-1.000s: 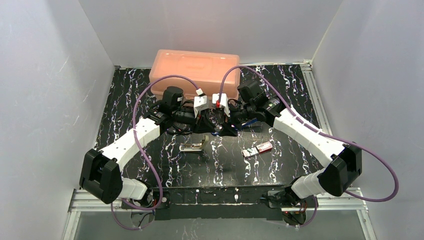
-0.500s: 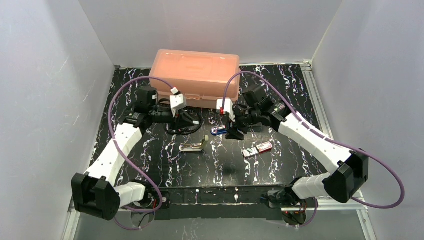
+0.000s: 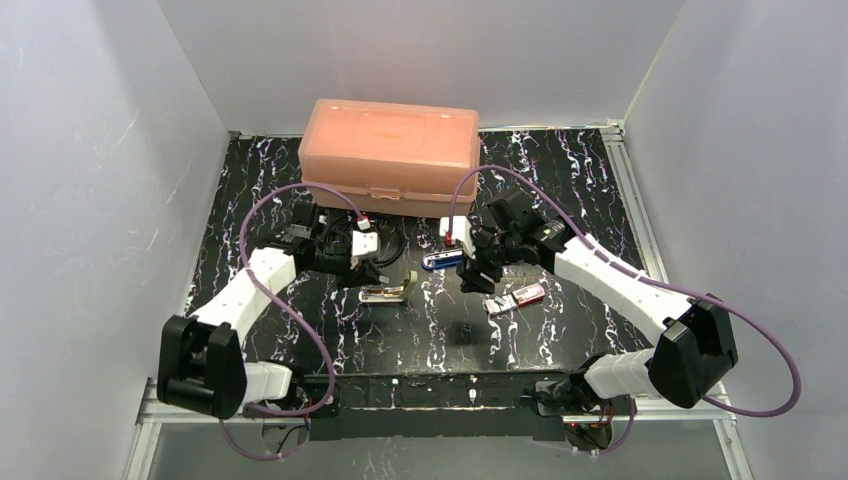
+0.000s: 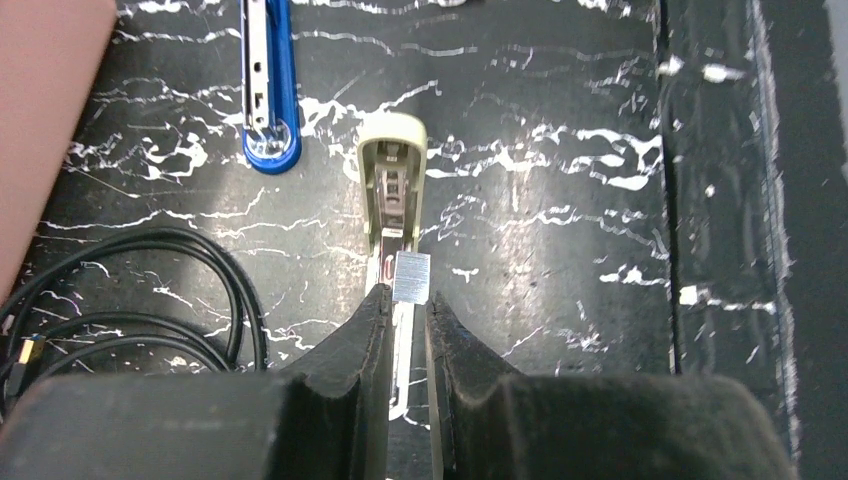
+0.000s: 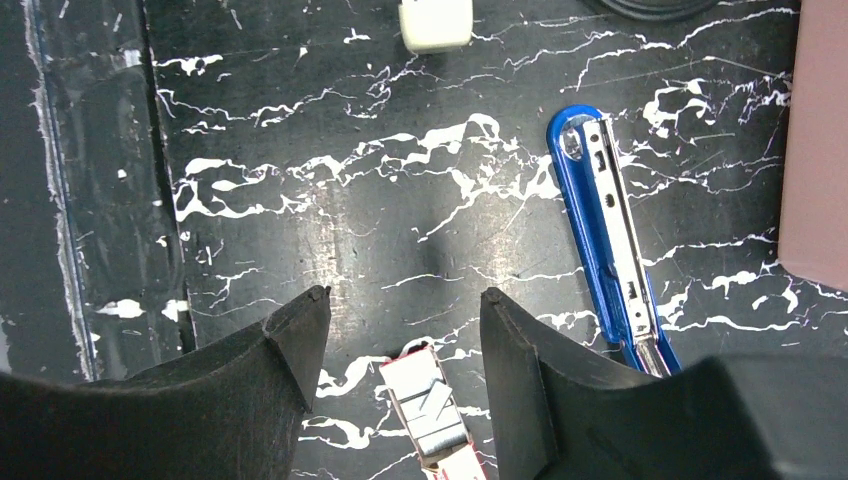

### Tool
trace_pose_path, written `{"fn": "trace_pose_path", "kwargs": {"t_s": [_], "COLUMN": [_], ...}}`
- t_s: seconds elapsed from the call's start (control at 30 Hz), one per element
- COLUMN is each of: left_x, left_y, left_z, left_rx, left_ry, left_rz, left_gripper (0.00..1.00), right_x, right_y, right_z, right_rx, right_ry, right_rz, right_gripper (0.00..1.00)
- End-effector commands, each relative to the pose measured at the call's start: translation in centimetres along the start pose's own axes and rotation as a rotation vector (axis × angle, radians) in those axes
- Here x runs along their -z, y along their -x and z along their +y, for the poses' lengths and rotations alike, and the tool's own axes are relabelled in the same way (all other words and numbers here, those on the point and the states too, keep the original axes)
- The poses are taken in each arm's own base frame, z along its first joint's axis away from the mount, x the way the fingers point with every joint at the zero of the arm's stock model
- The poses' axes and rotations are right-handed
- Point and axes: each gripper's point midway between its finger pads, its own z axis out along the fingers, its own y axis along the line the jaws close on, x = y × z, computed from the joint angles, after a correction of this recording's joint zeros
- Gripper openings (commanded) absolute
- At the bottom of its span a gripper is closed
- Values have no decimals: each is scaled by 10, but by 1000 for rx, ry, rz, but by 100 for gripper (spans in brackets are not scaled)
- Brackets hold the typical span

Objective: Load the staples into the stapler

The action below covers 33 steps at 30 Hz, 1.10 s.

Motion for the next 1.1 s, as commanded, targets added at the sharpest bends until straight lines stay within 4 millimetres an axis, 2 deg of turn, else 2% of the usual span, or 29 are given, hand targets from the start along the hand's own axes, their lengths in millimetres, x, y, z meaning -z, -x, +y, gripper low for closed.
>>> {"fn": "trace_pose_path", "kwargs": {"t_s": [0.0, 0.3, 0.5, 1.07], "left_x": [-7, -15, -16, -17], "left_y": [-17, -41, -50, -60], "left_z": [1, 6, 5, 19], "left_rx": [-75, -102, -101, -103], "left_ry": [-48, -101, -115, -103], "left_rz": [24, 82, 90, 131], "left_gripper": [0, 0, 0, 0], "right_x": [7, 8, 8, 7], "right_y": [8, -11, -19, -22], "right_z": [-10, -18, -20, -19], "right_rx": [38, -19, -47, -53], "right_ry": [-44, -40, -39, -32], "right_rz": [-64, -86, -96, -101], "right_gripper": [64, 62, 62, 62]}}
